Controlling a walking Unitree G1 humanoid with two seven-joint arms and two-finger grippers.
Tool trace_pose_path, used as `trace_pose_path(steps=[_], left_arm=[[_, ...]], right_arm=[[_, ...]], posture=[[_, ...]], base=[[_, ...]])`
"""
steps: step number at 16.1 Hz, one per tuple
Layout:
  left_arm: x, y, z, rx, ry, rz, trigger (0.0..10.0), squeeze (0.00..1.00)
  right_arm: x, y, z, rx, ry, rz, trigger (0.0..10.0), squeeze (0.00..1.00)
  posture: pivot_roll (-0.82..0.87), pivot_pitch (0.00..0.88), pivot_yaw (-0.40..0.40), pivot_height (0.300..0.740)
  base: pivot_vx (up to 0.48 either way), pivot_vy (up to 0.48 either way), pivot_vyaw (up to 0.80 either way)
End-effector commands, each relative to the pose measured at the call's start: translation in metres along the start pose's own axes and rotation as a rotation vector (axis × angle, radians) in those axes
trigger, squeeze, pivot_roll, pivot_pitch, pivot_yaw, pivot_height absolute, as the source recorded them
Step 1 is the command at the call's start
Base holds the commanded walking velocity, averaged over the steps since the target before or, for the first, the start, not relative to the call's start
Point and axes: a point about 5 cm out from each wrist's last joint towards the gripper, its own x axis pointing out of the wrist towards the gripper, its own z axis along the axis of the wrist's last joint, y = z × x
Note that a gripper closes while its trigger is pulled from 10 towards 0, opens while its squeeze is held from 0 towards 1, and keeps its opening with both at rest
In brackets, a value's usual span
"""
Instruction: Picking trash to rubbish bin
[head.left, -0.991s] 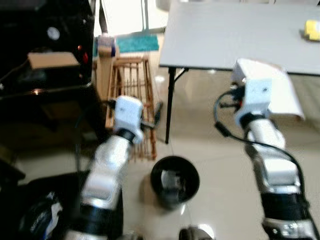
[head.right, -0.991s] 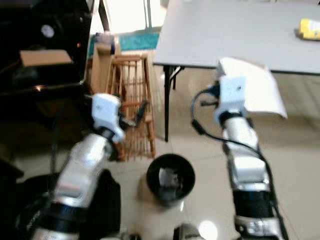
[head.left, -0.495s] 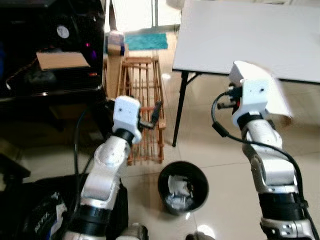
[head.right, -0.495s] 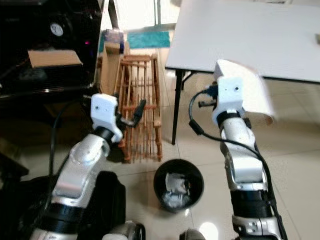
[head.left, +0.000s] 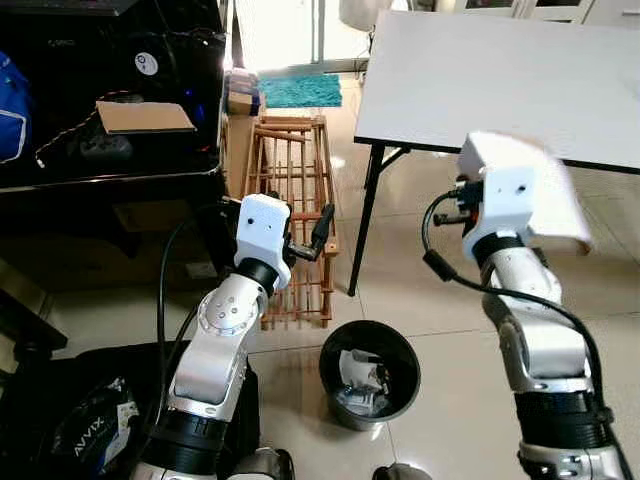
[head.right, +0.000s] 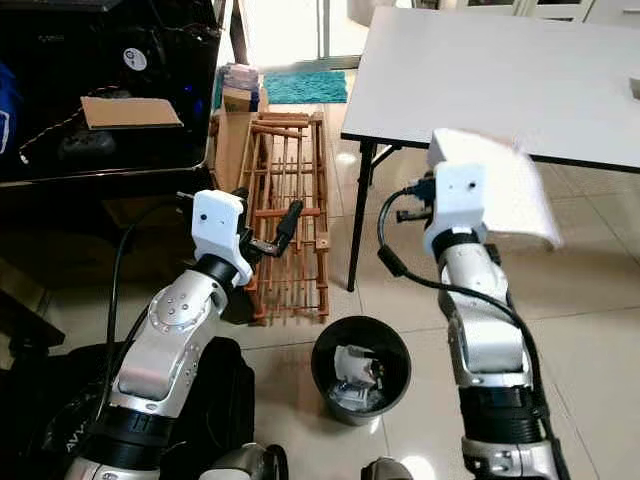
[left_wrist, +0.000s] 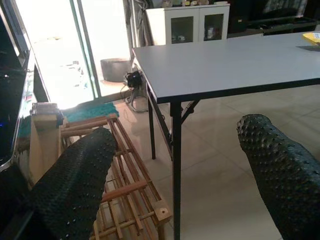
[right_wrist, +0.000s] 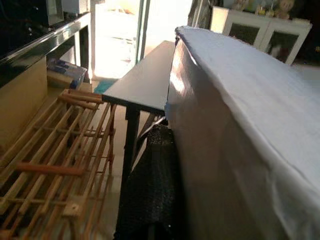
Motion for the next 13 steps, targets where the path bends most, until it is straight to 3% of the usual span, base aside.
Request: trace_pose_path(steps=[1,6,13], left_arm=[[-0.001,-0.002,0.002,0.012,-0.005,-0.011,10.0,0.00],[-0.024,0.001,-0.008,0.047,0.071,-0.032,10.0,0.00],[-0.043,0.002,-0.035,0.062,0.177,-0.076,10.0,0.00]], right_arm=[[-0.002,0.001,-0.008,0.028,0.041,-0.004,10.0,0.00],[-0.014,0.026,-0.039,0.148,0.161,0.005,10.0,0.00],[-0.031,0.026,-0.079,0.258,0.339,-0.081,10.0,0.00]], posture=[[0.00,0.160,0.022,0.740],[0.05,0.288,0.066,0.740],[0.02,0.332,0.083,0.740]], base=[[0.000,0.000,0.00],[0.000,0.000,0.00],[0.000,0.000,0.00]])
